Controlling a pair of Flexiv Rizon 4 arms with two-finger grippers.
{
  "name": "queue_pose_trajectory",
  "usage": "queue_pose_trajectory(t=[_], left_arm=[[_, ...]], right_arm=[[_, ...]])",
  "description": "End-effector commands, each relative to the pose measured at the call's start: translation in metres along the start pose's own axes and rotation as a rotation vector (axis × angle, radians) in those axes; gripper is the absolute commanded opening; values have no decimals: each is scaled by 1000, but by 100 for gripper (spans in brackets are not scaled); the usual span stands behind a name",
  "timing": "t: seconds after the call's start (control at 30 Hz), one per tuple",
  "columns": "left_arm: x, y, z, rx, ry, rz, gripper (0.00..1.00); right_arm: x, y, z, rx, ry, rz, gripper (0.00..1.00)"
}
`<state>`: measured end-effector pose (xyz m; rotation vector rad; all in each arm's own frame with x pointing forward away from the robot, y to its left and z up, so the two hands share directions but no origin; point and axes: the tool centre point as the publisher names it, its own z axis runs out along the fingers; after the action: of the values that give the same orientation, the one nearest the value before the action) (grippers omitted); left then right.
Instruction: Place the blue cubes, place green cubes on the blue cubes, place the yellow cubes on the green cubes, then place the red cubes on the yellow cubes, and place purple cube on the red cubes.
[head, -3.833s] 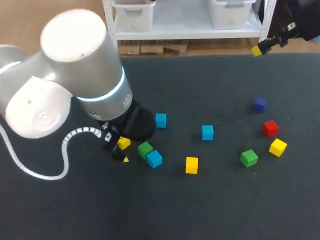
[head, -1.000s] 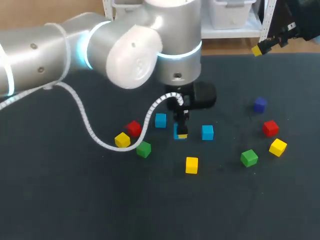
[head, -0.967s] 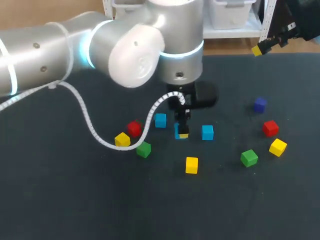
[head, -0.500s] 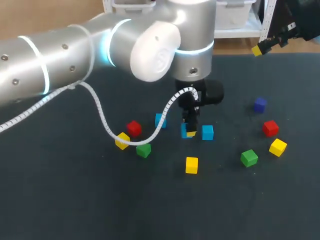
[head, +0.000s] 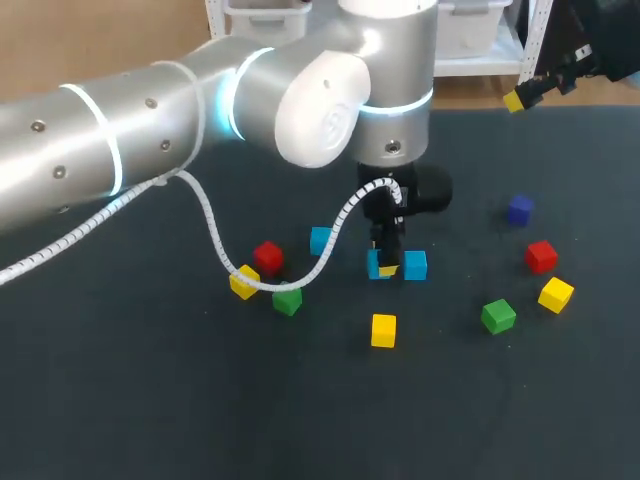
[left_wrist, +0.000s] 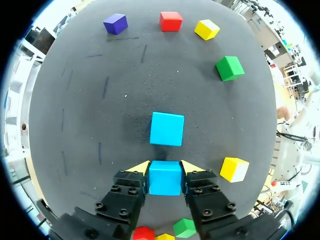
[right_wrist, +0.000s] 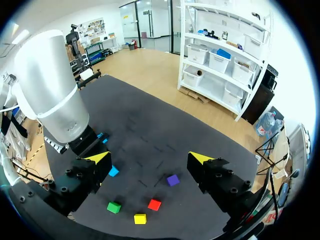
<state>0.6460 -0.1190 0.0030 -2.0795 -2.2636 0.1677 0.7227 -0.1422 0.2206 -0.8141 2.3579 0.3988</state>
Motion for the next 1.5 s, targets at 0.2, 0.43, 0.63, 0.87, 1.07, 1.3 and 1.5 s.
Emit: queue_pose_trajectory(t=[0.2,0.43,0.63,0.87,1.07,1.3,1.5], left_arm=[[-6,0,1,-1,-2,14,0],[-7,0,3,-1,1,22,0],[-11,-1,6,0,-4,32,0],[-12,-1,8,-10,-2,50,2],[-13,-2,9,-29,-2,65,7],[-12,-3,10,-28,0,76,37],[-7,-2,8,-37,-2,77,100]], right_arm=[[0,1,0,3,-1,1,100],[0,1,0,3,-1,1,100],[0,1,0,3,-1,1,100],[0,1,0,3,-1,1,100],[0,1,0,3,-1,1,100],[0,1,0,3,-1,1,100],[0,1,0,3,-1,1,100]])
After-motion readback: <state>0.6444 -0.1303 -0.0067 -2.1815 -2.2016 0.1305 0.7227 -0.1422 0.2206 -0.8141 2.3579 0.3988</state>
